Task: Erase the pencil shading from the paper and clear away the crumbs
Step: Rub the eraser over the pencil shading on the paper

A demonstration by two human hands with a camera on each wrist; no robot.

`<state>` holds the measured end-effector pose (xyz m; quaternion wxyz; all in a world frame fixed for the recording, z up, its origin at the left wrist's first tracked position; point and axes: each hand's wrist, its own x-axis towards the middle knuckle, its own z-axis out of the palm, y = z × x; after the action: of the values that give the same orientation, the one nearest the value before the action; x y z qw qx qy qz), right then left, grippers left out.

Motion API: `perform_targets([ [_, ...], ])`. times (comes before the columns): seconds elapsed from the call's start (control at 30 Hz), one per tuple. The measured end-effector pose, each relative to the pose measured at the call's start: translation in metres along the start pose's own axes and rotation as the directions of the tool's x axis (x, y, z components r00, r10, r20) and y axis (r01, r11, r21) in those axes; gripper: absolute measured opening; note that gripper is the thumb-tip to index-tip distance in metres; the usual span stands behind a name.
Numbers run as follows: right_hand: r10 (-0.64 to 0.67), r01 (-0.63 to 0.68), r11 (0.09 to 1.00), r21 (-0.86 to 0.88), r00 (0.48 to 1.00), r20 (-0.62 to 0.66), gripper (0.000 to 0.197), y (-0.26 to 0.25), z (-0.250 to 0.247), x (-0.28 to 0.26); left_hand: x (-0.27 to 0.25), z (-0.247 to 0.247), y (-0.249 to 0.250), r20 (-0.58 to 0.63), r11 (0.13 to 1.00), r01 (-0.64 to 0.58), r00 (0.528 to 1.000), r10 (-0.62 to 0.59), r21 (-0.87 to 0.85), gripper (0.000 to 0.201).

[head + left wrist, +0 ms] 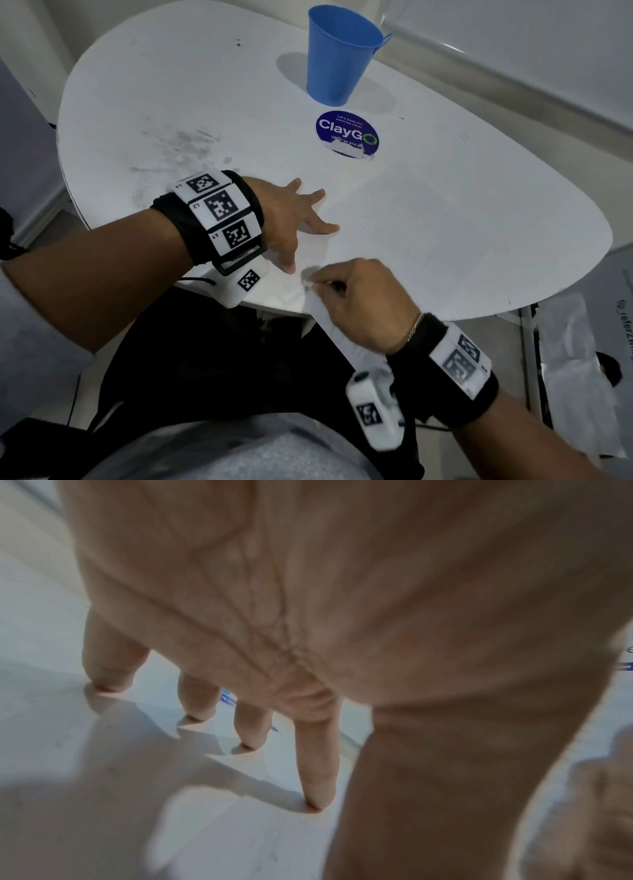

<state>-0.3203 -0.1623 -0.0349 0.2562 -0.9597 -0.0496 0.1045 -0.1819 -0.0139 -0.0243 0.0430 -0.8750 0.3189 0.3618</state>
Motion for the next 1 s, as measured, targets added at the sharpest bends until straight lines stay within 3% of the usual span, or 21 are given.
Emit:
perform_targets([
  [0.07,0.009,-0.009,1.000,0.008,1.000,0.022,0.018,0.000,-0.002,0.001,-0.001,0.000,0.001,-0.006,1.000,0.004,1.000,-0.004,0.005,0.100],
  [0.2,0.098,-0.101,0.995,-0.016,0.985,-0.142,0.018,0.013,-0.009,0.013,-0.001,0.000,0.001,-0.011,1.000,0.011,1.000,-0.011,0.006,0.100],
  [0.33,-0.039,0.038,0.999,0.016,0.998,0.047,0.019,-0.005,0.003,-0.003,-0.001,0.000,0.001,-0.009,1.000,0.007,1.000,-0.007,0.005,0.100],
  [0.5,0.089,-0.091,0.996,-0.005,0.986,-0.138,0.019,0.014,-0.006,0.014,-0.002,-0.001,0.002,0.001,1.000,0.008,1.000,-0.008,-0.002,0.100],
  [0.63,-0.032,0.032,0.999,-0.002,0.999,0.033,0.019,-0.004,0.001,-0.001,-0.001,-0.001,0.002,0.003,1.000,0.003,1.000,-0.003,0.020,0.100],
  [0.77,0.104,-0.100,0.994,0.038,0.988,-0.118,0.018,0.013,-0.009,0.016,-0.003,-0.001,0.004,0.001,1.000,0.011,1.000,-0.011,0.022,0.099],
  [0.9,-0.047,0.047,0.999,0.011,0.999,0.001,0.020,-0.005,0.005,-0.001,-0.002,-0.001,0.002,0.002,1.000,0.006,1.000,-0.006,0.025,0.099],
  [1.0,0.044,-0.043,0.998,0.039,0.999,-0.032,0.018,0.004,-0.003,0.011,-0.002,-0.001,0.002,0.000,1.000,0.012,1.000,-0.012,0.019,0.099],
])
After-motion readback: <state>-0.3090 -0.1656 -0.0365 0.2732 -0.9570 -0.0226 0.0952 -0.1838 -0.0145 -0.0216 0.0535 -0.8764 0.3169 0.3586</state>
